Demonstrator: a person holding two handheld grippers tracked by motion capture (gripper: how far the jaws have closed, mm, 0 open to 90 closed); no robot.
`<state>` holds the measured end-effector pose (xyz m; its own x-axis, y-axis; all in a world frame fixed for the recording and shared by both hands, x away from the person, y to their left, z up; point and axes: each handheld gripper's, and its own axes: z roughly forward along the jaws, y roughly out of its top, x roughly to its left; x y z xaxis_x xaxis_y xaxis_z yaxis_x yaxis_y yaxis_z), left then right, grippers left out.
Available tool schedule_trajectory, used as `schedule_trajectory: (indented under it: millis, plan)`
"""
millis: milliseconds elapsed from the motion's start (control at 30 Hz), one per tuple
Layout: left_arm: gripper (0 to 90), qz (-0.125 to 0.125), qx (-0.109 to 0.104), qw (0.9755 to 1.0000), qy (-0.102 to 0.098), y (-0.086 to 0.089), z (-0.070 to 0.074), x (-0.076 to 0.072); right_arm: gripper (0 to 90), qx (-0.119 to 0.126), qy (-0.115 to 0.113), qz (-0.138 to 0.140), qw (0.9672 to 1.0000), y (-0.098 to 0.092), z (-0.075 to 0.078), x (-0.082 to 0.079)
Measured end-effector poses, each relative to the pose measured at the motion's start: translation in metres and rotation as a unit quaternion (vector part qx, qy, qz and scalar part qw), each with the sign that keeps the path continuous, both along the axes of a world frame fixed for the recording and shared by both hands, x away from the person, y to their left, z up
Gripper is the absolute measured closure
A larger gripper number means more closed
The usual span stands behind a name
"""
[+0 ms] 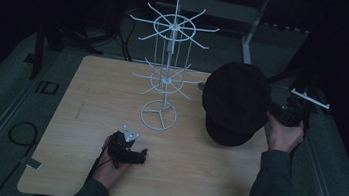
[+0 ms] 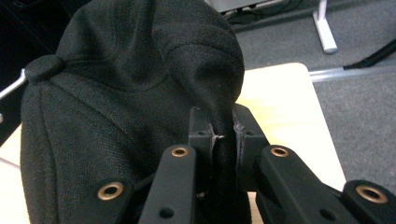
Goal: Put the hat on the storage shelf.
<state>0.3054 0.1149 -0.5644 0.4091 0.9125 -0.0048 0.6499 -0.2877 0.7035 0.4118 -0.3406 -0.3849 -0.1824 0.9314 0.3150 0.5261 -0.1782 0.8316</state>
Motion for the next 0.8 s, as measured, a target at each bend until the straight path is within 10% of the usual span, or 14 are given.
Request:
schedule_trajectory:
  millis: [800]
  plan:
    - [8.9,0.001,-0.001,1.0000,0.000,0.000,0.000,0.000,80.9,0.000,-0.053,0.043,0.9977,-0.002,0.050,-0.002]
